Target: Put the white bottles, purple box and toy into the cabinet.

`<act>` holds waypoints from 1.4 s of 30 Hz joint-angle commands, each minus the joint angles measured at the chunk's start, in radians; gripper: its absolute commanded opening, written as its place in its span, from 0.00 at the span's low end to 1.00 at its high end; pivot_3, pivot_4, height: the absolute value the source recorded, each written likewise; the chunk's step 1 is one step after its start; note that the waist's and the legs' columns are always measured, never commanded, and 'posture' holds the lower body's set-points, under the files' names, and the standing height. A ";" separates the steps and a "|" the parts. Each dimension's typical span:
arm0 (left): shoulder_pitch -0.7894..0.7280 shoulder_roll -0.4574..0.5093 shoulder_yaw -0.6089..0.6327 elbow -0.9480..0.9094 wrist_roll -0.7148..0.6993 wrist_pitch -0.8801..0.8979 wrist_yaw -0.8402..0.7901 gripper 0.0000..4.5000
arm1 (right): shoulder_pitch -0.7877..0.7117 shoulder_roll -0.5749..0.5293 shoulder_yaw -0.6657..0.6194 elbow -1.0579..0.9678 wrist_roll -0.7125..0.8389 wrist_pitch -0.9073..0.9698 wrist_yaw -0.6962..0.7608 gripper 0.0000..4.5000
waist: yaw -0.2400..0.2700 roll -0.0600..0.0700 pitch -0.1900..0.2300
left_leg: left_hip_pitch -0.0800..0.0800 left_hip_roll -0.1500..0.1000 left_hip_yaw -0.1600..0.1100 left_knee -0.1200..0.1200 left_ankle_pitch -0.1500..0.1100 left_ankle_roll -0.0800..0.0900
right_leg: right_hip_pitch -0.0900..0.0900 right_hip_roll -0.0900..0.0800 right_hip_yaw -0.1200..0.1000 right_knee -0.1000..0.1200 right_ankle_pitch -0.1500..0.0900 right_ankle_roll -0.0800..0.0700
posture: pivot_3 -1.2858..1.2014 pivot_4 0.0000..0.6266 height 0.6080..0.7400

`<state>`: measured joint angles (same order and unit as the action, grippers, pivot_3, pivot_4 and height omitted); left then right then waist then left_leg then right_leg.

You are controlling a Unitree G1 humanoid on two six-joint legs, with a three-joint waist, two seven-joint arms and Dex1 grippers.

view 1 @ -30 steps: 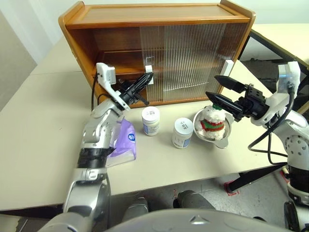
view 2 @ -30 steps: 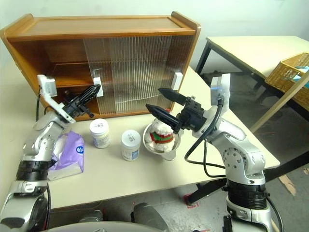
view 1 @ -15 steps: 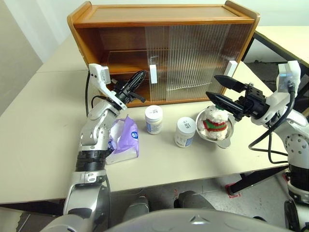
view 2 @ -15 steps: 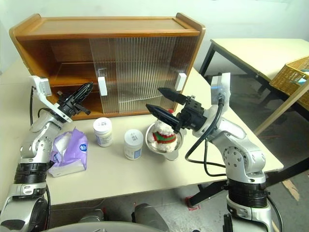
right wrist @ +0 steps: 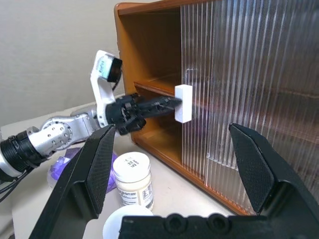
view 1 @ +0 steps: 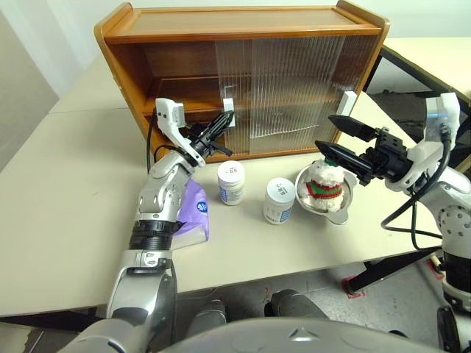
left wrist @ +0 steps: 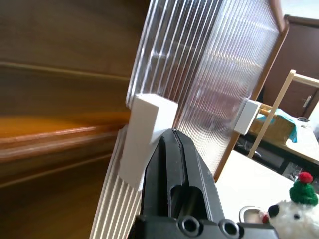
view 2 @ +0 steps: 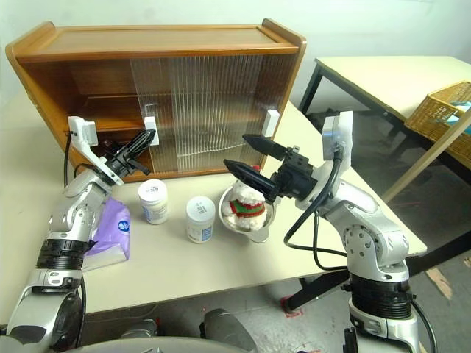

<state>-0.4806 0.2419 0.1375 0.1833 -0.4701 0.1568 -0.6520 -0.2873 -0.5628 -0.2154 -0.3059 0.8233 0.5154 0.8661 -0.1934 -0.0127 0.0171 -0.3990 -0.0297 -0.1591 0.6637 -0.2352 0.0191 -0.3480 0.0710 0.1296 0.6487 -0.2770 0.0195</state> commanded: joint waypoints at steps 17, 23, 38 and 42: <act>-0.067 -0.043 -0.022 0.159 0.091 -0.095 0.059 0.01 | -0.011 -0.006 0.000 0.005 0.000 0.003 0.010 1.00 | 0.003 0.000 0.000 | -0.001 0.000 0.000 0.001 0.000 0.001 | 0.000 -0.001 0.001 0.000 0.000 0.000 | 0.41 0.00 1.00; -0.091 -0.052 -0.032 0.183 0.086 -0.091 0.024 0.01 | -0.002 -0.004 -0.003 -0.007 0.000 0.001 -0.001 1.00 | 0.001 0.000 0.000 | -0.001 0.000 0.000 0.000 0.000 0.001 | 0.000 0.000 0.000 0.000 0.001 0.002 | 0.40 0.00 1.00; -0.107 -0.061 -0.006 0.187 0.072 -0.094 0.036 0.01 | -0.005 0.001 0.004 0.011 -0.001 -0.002 0.006 1.00 | 0.000 0.000 0.000 | -0.001 0.000 0.000 0.000 0.000 0.001 | 0.000 -0.001 0.000 0.000 0.001 0.003 | 0.41 0.00 1.00; -0.073 -0.037 0.078 0.022 -0.042 -0.062 0.039 0.01 | -0.015 0.003 0.015 0.027 -0.003 0.002 0.018 1.00 | 0.001 -0.001 0.000 | -0.002 0.000 0.000 0.000 0.000 0.001 | 0.000 0.000 0.000 0.000 0.001 0.003 | 0.42 0.00 1.00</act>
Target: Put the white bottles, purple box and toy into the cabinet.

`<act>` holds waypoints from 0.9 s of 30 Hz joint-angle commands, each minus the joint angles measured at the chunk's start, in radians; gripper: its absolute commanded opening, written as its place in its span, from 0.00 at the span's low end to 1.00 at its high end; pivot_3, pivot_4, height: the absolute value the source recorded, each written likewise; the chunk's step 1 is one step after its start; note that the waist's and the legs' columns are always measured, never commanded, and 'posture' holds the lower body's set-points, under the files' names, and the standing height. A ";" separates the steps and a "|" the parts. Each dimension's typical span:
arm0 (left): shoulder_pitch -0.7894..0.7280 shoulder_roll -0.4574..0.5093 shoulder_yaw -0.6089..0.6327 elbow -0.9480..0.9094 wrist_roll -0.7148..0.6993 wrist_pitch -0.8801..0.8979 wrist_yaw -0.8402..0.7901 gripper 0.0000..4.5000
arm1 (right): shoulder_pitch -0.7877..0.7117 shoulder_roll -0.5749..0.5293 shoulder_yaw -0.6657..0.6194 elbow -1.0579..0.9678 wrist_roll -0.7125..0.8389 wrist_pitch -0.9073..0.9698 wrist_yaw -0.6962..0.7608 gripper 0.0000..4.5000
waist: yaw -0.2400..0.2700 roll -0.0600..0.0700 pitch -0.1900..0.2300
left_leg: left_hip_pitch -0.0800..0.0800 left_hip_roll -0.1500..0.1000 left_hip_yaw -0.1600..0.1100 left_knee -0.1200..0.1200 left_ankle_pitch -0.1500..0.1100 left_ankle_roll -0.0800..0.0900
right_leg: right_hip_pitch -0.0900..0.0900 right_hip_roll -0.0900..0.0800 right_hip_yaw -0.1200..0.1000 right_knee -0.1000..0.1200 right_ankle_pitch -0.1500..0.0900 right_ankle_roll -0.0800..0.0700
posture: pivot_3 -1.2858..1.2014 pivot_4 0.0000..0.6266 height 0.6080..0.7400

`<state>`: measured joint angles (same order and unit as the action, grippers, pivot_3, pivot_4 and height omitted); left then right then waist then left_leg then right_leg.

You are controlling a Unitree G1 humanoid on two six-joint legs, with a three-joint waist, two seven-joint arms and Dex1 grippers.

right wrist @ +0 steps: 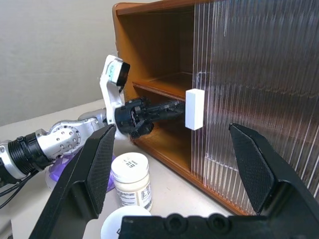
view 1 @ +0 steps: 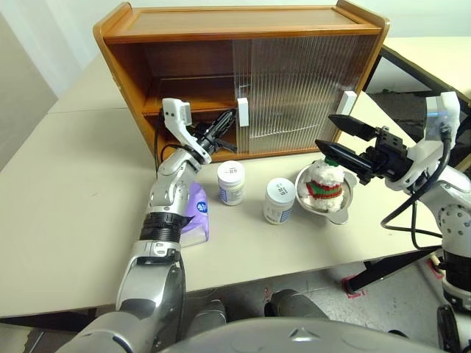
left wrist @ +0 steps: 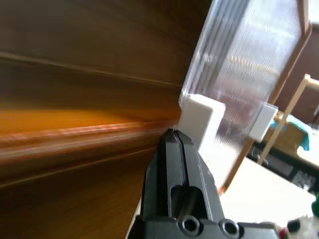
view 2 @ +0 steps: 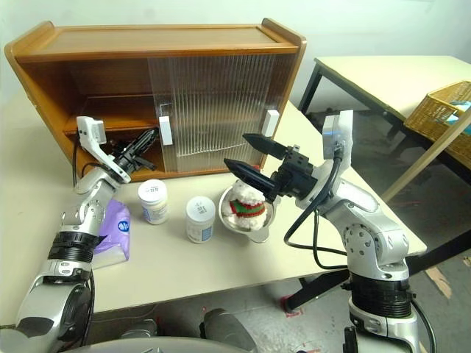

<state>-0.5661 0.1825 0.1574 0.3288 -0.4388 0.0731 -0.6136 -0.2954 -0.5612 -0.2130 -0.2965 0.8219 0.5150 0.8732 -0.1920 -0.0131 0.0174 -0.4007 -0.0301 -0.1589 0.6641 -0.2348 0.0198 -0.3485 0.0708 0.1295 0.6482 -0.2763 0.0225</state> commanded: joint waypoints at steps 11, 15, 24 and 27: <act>0.347 0.163 0.118 -0.559 -0.181 0.244 0.073 0.50 | -0.058 0.004 0.050 0.078 -0.012 0.008 0.065 1.00 | 0.043 0.001 -0.001 | 0.002 0.000 0.002 -0.001 0.001 -0.001 | 0.001 0.001 0.000 0.000 -0.004 -0.007 | 0.45 0.02 1.00; 0.509 0.159 0.137 -0.691 -0.181 0.256 0.121 0.82 | -0.069 0.007 0.061 0.097 -0.015 0.008 0.082 1.00 | 0.067 0.001 0.000 | 0.003 0.001 0.001 -0.001 0.001 -0.001 | 0.000 -0.001 0.002 0.000 -0.004 -0.011 | 0.46 0.03 1.00; 0.847 0.083 0.140 -0.866 -0.125 0.159 0.188 0.99 | -0.102 0.020 0.089 0.139 -0.023 0.007 0.114 1.00 | 0.109 0.003 0.000 | 0.004 0.005 -0.001 -0.005 -0.004 -0.011 | -0.003 -0.001 -0.001 0.002 -0.006 -0.023 | 0.48 0.05 1.00; 0.937 0.065 0.147 -0.867 -0.105 0.116 0.182 0.99 | -0.114 0.024 0.097 0.154 -0.028 0.006 0.122 1.00 | 0.116 0.003 0.000 | 0.004 0.008 -0.001 -0.005 -0.006 -0.015 | -0.004 0.001 -0.002 0.002 -0.006 -0.026 | 0.48 0.05 1.00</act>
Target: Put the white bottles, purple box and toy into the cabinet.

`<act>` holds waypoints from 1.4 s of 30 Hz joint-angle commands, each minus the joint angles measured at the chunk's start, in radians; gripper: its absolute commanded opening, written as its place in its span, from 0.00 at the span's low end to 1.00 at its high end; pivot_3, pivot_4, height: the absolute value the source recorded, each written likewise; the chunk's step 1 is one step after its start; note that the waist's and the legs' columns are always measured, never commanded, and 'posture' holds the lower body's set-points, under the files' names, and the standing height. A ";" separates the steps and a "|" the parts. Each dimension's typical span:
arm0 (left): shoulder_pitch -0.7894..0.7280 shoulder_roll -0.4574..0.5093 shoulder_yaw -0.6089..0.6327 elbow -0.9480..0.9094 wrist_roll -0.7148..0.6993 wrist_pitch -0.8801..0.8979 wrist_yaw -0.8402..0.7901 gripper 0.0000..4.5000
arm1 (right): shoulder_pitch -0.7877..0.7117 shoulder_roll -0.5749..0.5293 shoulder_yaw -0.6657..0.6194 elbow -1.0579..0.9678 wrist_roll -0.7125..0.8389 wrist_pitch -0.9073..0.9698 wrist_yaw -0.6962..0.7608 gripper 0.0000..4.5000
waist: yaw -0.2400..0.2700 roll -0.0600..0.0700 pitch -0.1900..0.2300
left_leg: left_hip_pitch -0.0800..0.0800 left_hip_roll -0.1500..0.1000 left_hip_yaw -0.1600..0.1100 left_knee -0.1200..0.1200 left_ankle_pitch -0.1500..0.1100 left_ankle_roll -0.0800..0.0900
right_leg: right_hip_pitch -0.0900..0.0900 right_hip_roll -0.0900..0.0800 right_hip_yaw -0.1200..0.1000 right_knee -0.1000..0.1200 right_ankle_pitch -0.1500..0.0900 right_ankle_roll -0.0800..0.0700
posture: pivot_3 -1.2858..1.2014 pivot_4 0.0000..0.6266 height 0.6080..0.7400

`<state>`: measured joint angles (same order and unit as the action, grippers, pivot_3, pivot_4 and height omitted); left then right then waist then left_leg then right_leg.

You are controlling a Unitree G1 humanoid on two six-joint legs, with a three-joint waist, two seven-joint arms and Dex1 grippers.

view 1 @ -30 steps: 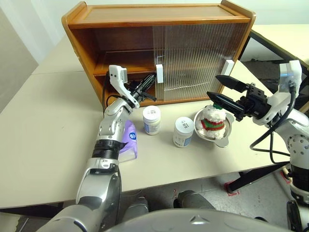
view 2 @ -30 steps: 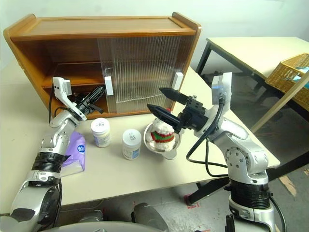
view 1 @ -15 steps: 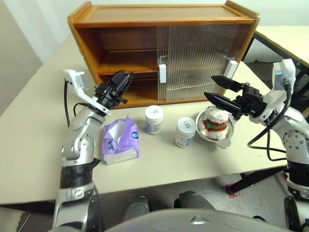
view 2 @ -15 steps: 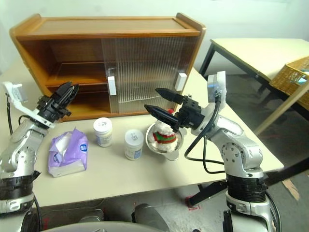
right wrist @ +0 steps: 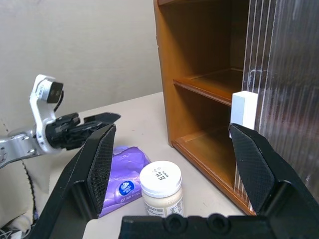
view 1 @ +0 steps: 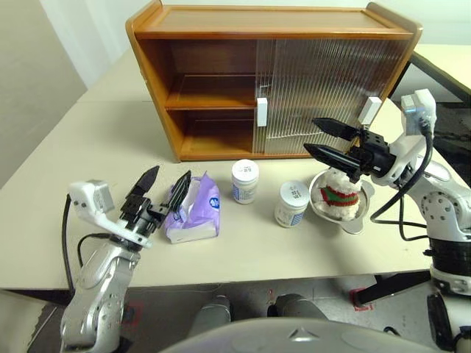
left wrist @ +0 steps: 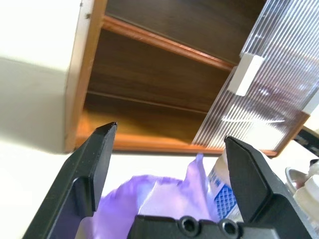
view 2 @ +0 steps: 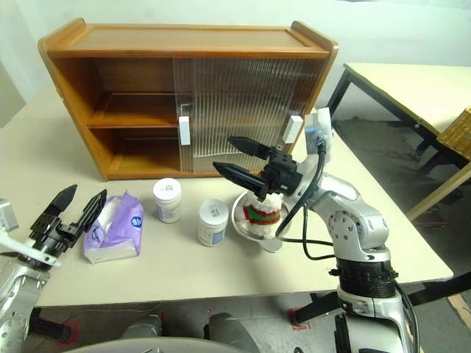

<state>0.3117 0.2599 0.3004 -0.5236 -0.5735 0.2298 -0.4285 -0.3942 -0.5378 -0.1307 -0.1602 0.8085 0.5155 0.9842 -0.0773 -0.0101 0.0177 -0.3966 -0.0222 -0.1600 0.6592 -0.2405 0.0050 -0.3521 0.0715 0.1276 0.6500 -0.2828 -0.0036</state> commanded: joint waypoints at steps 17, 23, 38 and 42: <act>0.219 -0.049 -0.104 0.131 0.164 -0.202 -0.055 0.99 | -0.028 0.010 0.004 0.007 -0.008 0.036 0.005 1.00 | 0.019 0.005 0.004 | 0.000 0.008 0.002 -0.002 -0.005 -0.007 | -0.003 0.003 -0.002 0.001 -0.004 -0.006 | 0.48 0.07 1.00; 0.229 -0.033 -0.103 0.205 0.176 -0.195 -0.059 0.99 | -0.043 0.018 -0.012 -0.001 0.007 0.045 -0.014 1.00 | 0.018 0.006 0.004 | 0.000 0.009 0.002 -0.002 -0.006 -0.008 | -0.004 0.003 -0.002 0.001 -0.003 -0.008 | 0.47 0.06 1.00; 0.169 -0.007 -0.090 0.368 0.191 -0.224 -0.070 0.95 | -0.046 0.015 -0.018 -0.009 0.016 0.042 -0.032 1.00 | 0.016 0.014 0.000 | 0.002 0.009 0.002 -0.005 -0.007 -0.007 | -0.004 0.004 -0.002 0.002 -0.004 -0.010 | 0.47 0.06 1.00; 0.165 -0.003 -0.090 0.376 0.189 -0.242 -0.075 0.70 | -0.048 0.017 -0.014 -0.005 0.011 0.038 -0.031 1.00 | 0.013 0.014 0.001 | 0.010 0.009 0.003 -0.008 -0.007 -0.008 | -0.004 0.004 -0.002 0.002 -0.004 -0.010 | 0.47 0.06 1.00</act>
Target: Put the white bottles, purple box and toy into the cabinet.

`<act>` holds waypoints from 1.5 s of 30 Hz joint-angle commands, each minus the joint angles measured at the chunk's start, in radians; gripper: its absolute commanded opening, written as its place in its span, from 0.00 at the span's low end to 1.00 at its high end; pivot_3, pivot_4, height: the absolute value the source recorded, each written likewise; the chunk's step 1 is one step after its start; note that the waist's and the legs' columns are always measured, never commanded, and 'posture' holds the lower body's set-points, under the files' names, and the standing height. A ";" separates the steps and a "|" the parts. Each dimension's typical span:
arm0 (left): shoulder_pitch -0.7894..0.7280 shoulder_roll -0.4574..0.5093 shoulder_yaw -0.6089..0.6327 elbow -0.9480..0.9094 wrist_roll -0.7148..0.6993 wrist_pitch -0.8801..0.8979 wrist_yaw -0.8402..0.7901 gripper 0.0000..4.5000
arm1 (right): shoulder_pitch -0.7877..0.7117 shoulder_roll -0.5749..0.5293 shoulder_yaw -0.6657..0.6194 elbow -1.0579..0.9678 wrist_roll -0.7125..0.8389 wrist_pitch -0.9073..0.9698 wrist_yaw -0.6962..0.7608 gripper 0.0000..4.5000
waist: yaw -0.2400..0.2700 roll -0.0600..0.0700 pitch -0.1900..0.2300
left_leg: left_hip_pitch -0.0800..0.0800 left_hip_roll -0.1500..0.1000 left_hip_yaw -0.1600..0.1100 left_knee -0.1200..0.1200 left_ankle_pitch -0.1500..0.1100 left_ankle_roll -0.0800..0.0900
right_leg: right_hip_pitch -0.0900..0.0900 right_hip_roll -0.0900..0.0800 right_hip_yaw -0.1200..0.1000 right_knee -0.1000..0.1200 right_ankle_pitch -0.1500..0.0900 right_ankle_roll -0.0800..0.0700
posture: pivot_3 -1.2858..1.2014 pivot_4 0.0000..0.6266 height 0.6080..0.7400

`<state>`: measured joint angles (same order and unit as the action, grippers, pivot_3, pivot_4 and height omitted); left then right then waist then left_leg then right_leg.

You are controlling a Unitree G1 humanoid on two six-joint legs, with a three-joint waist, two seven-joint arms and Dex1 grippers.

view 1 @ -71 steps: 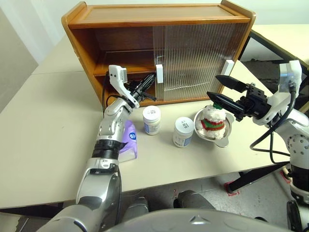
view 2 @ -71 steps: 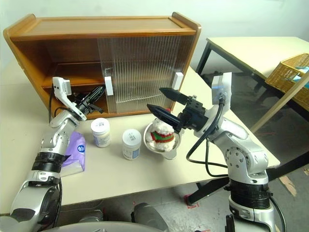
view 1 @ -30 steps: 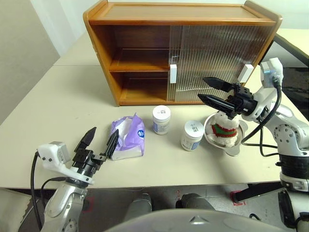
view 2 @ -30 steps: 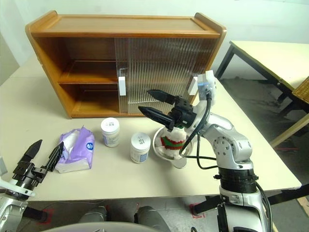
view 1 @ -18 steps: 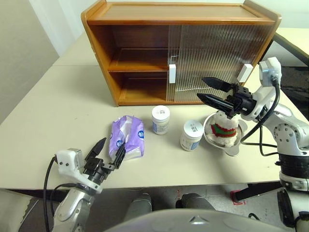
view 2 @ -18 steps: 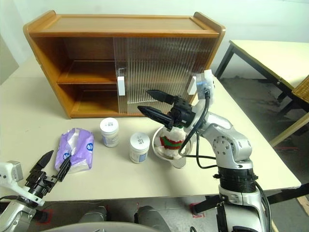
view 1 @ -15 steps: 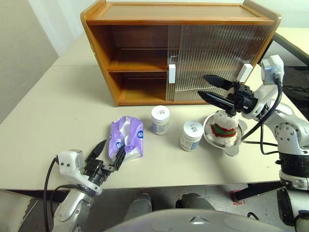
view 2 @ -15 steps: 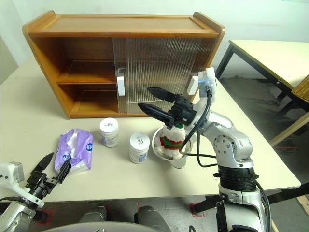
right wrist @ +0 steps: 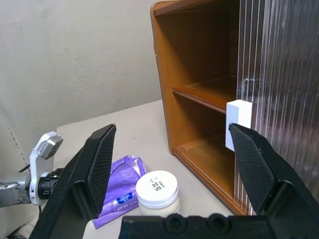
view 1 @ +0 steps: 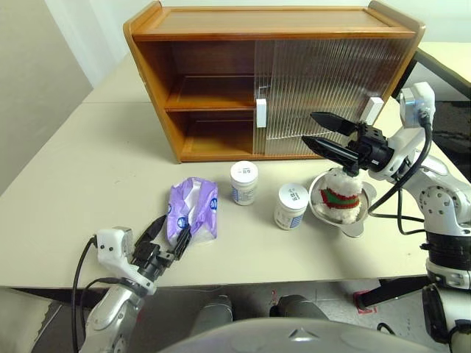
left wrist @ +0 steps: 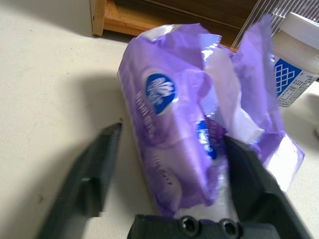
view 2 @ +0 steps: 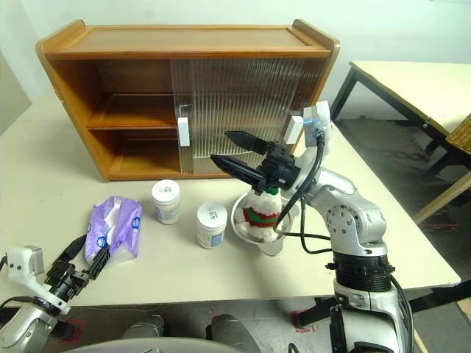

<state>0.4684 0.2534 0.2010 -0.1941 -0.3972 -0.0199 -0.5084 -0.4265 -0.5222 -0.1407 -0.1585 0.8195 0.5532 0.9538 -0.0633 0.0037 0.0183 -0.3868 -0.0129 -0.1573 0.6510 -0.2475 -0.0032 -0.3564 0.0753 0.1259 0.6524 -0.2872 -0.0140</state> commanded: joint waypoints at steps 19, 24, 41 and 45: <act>-0.162 0.018 0.066 0.001 -0.064 0.004 0.015 0.01 | -0.026 0.015 0.004 0.017 -0.021 -0.017 0.009 1.00 | -0.001 -0.004 0.001 | 0.001 0.000 0.000 -0.008 0.003 0.003 | 0.005 0.003 0.001 0.000 -0.003 0.001 | 0.47 0.05 1.00; -0.229 0.013 0.049 -0.100 -0.081 0.059 0.064 0.01 | -0.023 0.021 0.009 0.013 -0.021 -0.021 0.007 1.00 | -0.003 -0.009 0.003 | 0.002 -0.001 0.001 -0.007 0.003 0.003 | 0.007 0.003 0.003 -0.001 0.000 0.010 | 0.47 0.05 1.00; -0.734 0.045 0.016 -0.145 -0.141 0.375 0.246 0.01 | -0.008 0.043 0.007 -0.010 -0.025 -0.022 -0.016 1.00 | -0.010 -0.013 0.006 | 0.007 0.000 0.000 0.000 0.003 0.004 | 0.017 0.009 0.002 -0.001 0.003 0.015 | 0.46 0.05 1.00; -0.874 0.061 0.029 0.000 -0.131 0.417 0.267 0.01 | -0.007 0.044 0.007 -0.008 -0.027 -0.028 -0.015 1.00 | -0.010 -0.014 0.006 | 0.007 0.001 -0.002 0.004 0.003 0.005 | 0.018 0.009 0.002 -0.001 0.004 0.017 | 0.46 0.04 1.00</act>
<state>-0.3899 0.3093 0.2245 -0.2396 -0.5384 0.3720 -0.2497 -0.4341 -0.4780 -0.1358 -0.1563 0.7983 0.5328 0.9379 -0.0736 -0.0099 0.0239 -0.3802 -0.0117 -0.1608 0.6557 -0.2448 0.0019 -0.3383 0.0844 0.1282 0.6512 -0.2829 0.0027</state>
